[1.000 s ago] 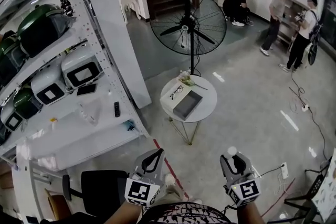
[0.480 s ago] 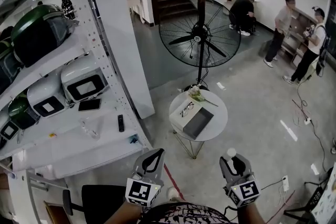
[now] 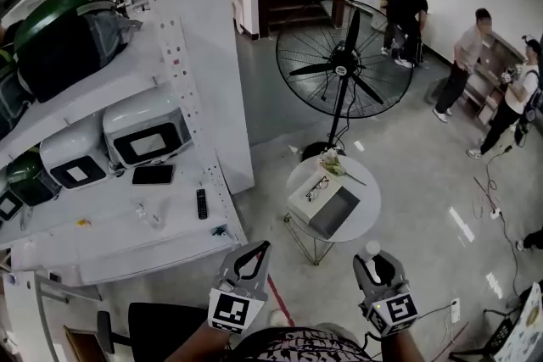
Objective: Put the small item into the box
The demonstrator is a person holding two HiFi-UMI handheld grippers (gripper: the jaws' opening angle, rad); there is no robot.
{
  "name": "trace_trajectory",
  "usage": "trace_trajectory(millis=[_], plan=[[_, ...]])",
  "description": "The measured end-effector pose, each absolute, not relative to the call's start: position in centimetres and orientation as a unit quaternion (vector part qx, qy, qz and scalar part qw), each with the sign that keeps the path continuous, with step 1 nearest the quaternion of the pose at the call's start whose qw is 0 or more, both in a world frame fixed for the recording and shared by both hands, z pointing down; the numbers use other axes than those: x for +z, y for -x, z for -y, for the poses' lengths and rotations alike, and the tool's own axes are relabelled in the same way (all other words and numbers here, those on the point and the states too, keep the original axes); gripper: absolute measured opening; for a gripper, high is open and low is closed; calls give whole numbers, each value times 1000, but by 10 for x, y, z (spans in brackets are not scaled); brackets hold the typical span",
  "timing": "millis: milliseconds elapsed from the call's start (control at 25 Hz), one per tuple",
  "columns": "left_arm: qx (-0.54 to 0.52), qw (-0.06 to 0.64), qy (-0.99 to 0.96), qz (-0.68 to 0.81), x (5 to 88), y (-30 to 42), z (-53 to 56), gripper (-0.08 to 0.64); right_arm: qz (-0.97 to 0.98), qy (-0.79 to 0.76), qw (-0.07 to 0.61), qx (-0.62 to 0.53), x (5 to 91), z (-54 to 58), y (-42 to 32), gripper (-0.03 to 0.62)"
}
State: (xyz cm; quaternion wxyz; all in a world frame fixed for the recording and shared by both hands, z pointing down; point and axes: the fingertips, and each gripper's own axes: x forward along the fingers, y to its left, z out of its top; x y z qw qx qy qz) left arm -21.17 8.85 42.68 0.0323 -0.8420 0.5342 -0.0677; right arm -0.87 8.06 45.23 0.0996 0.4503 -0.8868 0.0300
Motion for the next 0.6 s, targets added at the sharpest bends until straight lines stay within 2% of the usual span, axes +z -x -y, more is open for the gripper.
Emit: trace_trajectory(millis=[600], plan=[[-72, 5, 860, -505, 447, 196, -57, 2, 867, -485, 101, 56, 468, -60, -14, 161]])
